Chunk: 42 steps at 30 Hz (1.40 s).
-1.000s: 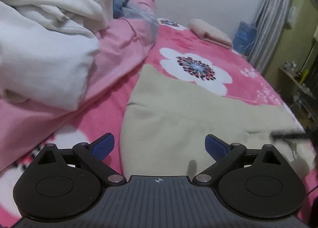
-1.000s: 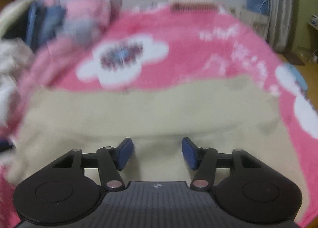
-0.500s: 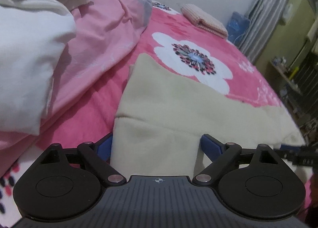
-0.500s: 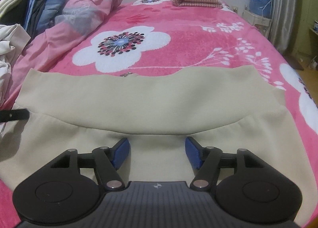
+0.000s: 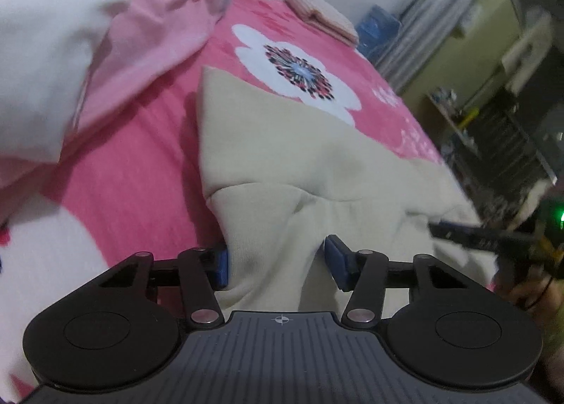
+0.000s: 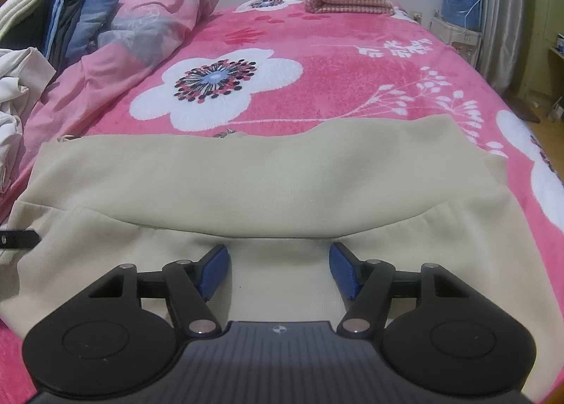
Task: Fold clothes
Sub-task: 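Lower the left gripper onto the hoodie's folded edge and close on it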
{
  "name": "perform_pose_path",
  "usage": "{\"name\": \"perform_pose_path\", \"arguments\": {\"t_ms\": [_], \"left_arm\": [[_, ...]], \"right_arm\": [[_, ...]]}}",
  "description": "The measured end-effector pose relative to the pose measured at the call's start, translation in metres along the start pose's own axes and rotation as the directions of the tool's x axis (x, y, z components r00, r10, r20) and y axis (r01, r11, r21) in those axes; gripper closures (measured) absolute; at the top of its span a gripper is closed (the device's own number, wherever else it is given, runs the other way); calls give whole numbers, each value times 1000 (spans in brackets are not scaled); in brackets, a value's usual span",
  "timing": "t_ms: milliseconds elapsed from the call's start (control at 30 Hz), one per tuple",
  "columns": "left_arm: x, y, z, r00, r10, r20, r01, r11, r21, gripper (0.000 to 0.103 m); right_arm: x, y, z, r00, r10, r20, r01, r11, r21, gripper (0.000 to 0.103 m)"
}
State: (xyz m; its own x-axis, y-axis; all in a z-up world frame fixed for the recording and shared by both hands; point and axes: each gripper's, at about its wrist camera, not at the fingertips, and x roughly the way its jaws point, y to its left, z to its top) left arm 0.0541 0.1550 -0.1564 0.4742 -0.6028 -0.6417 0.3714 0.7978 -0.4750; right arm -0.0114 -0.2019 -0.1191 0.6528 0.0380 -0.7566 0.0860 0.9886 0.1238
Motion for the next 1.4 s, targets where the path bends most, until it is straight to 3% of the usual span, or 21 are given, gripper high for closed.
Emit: {"name": "perform_pose_path", "arguments": {"t_ms": [133,267,333,433,567,600,733,933,1033,1133,1167,1233,1267,1400], "left_arm": [[13,-4,12,997,57,43,-57,998,1,41],[24,-10,18,995,76,62,-78,996,38,27],[24,-15,20,993,97,62,-101,993,66,27],[10,-20,22,984,154,93,-163,981,103,26],[2,-16,22,966,232,110,-247,957,150,7],[3,-13,22,960,258,106,-272,950,152,7],[12,1,20,975,211,66,-216,973,76,5],[5,-3,14,1000,16,-20,-15,998,61,24],[8,-3,8,999,30,-31,-27,993,111,28],[13,-4,9,999,45,1,-45,997,58,28],[14,-7,9,998,55,10,-55,998,40,34],[12,-12,9,997,79,22,-81,995,54,57],[11,-13,9,997,69,17,-70,996,49,74],[2,-23,17,996,91,12,-91,996,14,89]], "right_arm": [[0,-1,-1,1000,2,3,-2,1000,1,36],[-1,0,-1,1000,4,6,-4,1000,1,36],[0,0,-1,1000,4,7,-4,1000,-2,36],[-1,0,-2,1000,6,7,-6,1000,-4,36],[0,-1,-1,1000,9,7,-9,1000,-2,33],[0,-1,-1,1000,10,7,-10,1000,-4,32],[0,2,-1,1000,10,6,-10,1000,-4,31],[1,2,0,1000,12,6,-12,1000,0,31],[1,1,0,1000,13,6,-13,1000,0,31],[1,1,0,1000,13,7,-13,1000,1,31],[1,1,-1,1000,13,7,-13,1000,2,31],[0,1,0,1000,13,8,-13,1000,5,31],[1,1,0,1000,13,9,-13,1000,7,31],[1,0,-1,1000,14,10,-14,1000,11,31]]}}
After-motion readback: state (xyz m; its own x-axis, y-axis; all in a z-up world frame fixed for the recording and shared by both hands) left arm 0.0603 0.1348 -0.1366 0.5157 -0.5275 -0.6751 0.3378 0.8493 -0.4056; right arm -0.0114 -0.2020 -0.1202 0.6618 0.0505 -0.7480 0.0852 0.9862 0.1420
